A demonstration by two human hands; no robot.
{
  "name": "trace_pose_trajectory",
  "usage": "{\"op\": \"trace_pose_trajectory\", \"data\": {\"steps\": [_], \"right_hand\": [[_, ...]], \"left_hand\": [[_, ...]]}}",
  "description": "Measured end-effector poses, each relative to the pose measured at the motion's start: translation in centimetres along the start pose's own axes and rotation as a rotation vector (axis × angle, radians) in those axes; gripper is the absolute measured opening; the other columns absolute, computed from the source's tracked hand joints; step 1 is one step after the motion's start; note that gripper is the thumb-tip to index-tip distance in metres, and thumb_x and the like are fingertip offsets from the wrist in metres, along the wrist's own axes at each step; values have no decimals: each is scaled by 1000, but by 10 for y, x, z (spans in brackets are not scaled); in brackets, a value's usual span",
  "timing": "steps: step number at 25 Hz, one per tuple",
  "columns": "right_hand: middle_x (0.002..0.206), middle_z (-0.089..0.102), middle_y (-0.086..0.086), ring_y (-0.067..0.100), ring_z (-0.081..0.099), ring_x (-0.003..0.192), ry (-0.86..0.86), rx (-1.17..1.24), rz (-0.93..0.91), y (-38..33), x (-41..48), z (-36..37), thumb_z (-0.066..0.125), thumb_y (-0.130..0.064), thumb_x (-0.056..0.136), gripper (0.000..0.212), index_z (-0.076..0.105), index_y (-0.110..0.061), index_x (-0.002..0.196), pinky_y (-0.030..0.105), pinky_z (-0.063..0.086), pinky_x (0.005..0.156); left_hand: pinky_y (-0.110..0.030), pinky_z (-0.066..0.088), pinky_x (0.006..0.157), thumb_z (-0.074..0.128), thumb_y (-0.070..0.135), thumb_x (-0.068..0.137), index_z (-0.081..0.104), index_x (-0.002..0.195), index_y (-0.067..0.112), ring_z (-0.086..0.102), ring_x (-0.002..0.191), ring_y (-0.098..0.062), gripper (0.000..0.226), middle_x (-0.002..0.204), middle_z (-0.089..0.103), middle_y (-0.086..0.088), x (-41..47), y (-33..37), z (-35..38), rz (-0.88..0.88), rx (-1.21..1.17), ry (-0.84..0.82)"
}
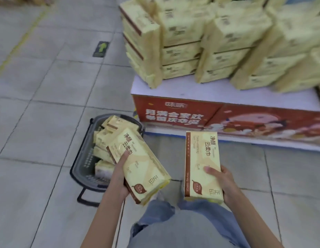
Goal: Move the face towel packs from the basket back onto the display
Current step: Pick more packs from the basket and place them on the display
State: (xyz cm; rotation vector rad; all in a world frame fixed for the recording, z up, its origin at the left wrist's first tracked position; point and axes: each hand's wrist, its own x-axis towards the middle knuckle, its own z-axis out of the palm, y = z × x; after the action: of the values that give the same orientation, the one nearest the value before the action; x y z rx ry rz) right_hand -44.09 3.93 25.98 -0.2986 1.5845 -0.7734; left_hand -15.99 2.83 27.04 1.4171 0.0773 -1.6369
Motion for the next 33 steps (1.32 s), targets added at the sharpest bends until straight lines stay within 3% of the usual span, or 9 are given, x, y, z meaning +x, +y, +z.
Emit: {"op": "trace_pose_trajectory", "data": {"steps": [8,13,16,19,26,33], "right_hand": [[98,70,19,34,69,78,221,363,-39,39,-36,-129,70,-4,76,39,56,-4,113,33,57,50],[106,69,20,38,68,87,288,444,-36,56,-45,-227,70,-7,77,46,53,-5,119,38,59,59],[106,69,19,38,68,88,302,471,-50,54,-39,-281,70,-6,77,46,53,-5,119,42,59,65],[107,68,20,38,67,89,304,503,-53,40,-29,-317,70,-6,77,46,53,-5,119,47,58,72],[105,69,18,33,69,83,255,540,-33,-21,27,-369,70,-5,77,46,53,-5,120,42,58,67],[105,69,17,34,69,85,287,513,-25,-110,98,-435,72,-6,75,50,50,-6,121,37,59,59]], "left_hand": [[-44,53,72,62,39,84,62,110,19,67,85,-31,33,86,75,-11,-3,-83,132,-143,362,-233],[-49,51,83,62,37,85,62,100,19,66,86,-31,24,77,75,-8,-21,-160,199,-172,458,-267],[-47,53,77,63,39,84,61,102,21,66,87,-31,26,79,75,-8,-26,-203,226,-174,468,-251],[-45,55,71,62,38,84,59,104,22,67,84,-30,26,79,75,-7,-30,-230,248,-161,453,-228],[-40,58,64,60,41,85,59,103,23,71,68,-24,25,77,75,-5,-7,-258,318,-132,474,-180],[-42,52,71,58,41,87,61,100,20,67,77,-27,24,74,75,-5,36,-271,474,-135,460,-234]]}}
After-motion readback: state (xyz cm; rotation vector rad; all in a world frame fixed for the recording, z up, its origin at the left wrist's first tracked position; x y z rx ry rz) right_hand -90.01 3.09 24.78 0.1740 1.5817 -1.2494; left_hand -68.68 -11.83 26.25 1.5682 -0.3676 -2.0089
